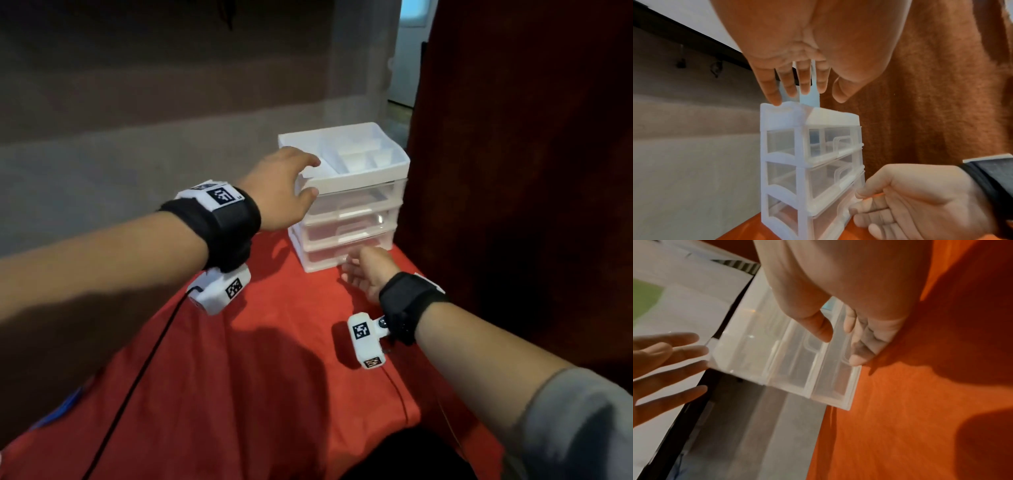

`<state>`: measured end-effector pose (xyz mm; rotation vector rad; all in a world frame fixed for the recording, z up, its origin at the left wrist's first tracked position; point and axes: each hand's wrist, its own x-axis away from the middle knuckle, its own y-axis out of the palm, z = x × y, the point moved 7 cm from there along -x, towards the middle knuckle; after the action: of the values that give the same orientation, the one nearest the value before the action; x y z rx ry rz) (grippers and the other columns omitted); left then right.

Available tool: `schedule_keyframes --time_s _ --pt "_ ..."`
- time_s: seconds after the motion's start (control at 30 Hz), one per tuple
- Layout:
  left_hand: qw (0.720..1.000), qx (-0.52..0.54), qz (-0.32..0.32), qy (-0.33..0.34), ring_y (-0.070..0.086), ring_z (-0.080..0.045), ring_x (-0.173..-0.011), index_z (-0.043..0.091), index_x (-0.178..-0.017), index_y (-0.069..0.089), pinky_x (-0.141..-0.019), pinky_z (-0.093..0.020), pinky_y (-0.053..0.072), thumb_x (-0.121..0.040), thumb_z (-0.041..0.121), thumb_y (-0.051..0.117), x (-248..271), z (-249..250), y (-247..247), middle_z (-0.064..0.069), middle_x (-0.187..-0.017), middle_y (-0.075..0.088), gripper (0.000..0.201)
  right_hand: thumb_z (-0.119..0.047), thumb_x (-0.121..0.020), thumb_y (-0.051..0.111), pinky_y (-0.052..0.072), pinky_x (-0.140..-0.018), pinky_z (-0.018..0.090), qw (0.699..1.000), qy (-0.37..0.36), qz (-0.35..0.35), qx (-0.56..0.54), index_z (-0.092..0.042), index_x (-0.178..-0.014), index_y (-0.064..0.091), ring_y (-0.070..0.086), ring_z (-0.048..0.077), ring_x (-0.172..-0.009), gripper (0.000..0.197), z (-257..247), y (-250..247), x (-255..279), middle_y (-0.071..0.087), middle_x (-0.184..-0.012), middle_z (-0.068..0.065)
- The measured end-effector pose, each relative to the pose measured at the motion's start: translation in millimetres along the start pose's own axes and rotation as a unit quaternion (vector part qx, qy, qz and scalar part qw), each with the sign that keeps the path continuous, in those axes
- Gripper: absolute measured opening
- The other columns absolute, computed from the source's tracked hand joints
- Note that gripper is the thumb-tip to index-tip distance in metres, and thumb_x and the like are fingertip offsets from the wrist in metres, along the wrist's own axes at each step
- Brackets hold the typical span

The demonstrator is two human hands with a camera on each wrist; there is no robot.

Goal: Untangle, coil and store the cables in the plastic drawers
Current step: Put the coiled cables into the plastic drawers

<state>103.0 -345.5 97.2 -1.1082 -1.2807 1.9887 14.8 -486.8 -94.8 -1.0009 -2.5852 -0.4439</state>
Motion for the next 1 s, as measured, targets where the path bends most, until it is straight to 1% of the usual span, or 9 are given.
schedule_keyframes --time_s 0.1,0.2,0.27,0.33,0.5,0.6,0.7,0.87,1.0 --pt "0.996 -0.071 -0.062 -0.001 0.045 -0.032 -0.137 0.015 -0.143 0.051 -0.114 -0.044 0.037 -0.089 0.037 0.053 -15.4 6.6 20.8 -0.008 -0.146 0.051 0.058 0.001 -0.091 0.051 0.058 -0.068 0.033 0.999 0.013 0.009 -0.048 -0.008 -0.093 0.064 0.062 0.015 -0.075 0.015 4.4 0.1 -15.7 0.066 -0.085 0.007" --pt "0.987 -0.123 -0.102 -0.027 0.048 -0.033 -0.127 0.015 -0.130 0.055 -0.103 -0.049 0.046 -0.085 0.034 0.049 -21.0 9.5 27.9 -0.011 -0.127 0.060 0.049 0.005 -0.085 0.050 0.060 -0.069 0.034 0.995 0.017 0.024 -0.097 -0.005 -0.100 0.064 0.062 0.016 -0.070 0.024 6.5 1.9 -26.7 0.067 -0.089 0.012" --pt "0.985 -0.129 -0.106 -0.043 0.052 -0.034 -0.120 0.017 -0.126 0.056 -0.097 -0.048 0.051 -0.085 0.032 0.047 -23.4 9.1 26.8 -0.012 -0.120 0.062 0.045 0.006 -0.084 0.047 0.058 -0.063 0.030 0.993 0.022 0.027 -0.116 -0.005 -0.097 0.064 0.057 0.015 -0.062 0.024 7.2 3.1 -27.5 0.065 -0.083 0.012" --pt "0.985 -0.124 -0.110 -0.050 0.057 -0.035 -0.114 0.019 -0.126 0.057 -0.094 -0.047 0.053 -0.086 0.032 0.045 -24.4 8.7 24.8 -0.014 -0.122 0.062 0.045 0.005 -0.085 0.046 0.056 -0.060 0.027 0.991 0.026 0.027 -0.125 -0.006 -0.093 0.063 0.056 0.014 -0.060 0.021 8.4 3.4 -25.7 0.065 -0.072 0.007" --pt "0.982 -0.126 -0.126 -0.064 0.057 -0.034 -0.121 0.031 -0.139 0.052 -0.101 -0.046 0.051 -0.089 0.036 0.043 -25.4 7.6 20.7 -0.011 -0.136 0.059 0.051 -0.006 -0.091 0.044 0.049 -0.050 0.021 0.990 0.034 0.026 -0.135 -0.011 -0.090 0.054 0.058 0.013 -0.059 0.011 16.7 -3.4 -19.2 0.055 -0.072 0.002" --pt "0.980 -0.132 -0.127 -0.071 0.060 -0.035 -0.114 0.026 -0.127 0.058 -0.096 -0.046 0.054 -0.085 0.039 0.040 -24.8 10.0 19.6 -0.011 -0.127 0.062 0.048 -0.012 -0.096 0.046 0.051 -0.050 0.023 0.989 0.037 0.024 -0.141 -0.010 -0.097 0.055 0.063 0.014 -0.064 0.010 24.8 -14.6 -11.5 0.060 -0.079 0.004" --pt "0.980 -0.132 -0.127 -0.076 0.060 -0.036 -0.111 0.021 -0.120 0.059 -0.094 -0.047 0.054 -0.081 0.039 0.039 -22.8 11.6 19.2 -0.012 -0.121 0.064 0.048 -0.011 -0.095 0.044 0.050 -0.051 0.024 0.989 0.042 0.034 -0.141 -0.009 -0.096 0.056 0.064 0.015 -0.067 0.012 35.8 -30.8 0.9 0.062 -0.083 0.006" --pt "0.983 -0.120 -0.116 -0.074 0.058 -0.036 -0.115 0.020 -0.125 0.059 -0.097 -0.047 0.053 -0.089 0.031 0.045 -22.2 11.2 19.8 -0.014 -0.126 0.061 0.040 -0.008 -0.095 0.043 0.049 -0.053 0.027 0.990 0.031 0.047 -0.132 -0.009 -0.087 0.054 0.061 0.016 -0.059 0.014 48.3 -52.8 25.9 0.060 -0.073 0.008" --pt "0.985 -0.111 -0.107 -0.074 0.056 -0.035 -0.119 0.021 -0.131 0.058 -0.099 -0.045 0.051 -0.093 0.028 0.047 -22.8 12.2 20.6 -0.014 -0.130 0.060 0.040 -0.008 -0.097 0.044 0.052 -0.055 0.029 0.992 0.025 0.045 -0.117 -0.006 -0.094 0.056 0.065 0.019 -0.068 0.013 47.9 -58.7 35.1 0.065 -0.076 0.009"
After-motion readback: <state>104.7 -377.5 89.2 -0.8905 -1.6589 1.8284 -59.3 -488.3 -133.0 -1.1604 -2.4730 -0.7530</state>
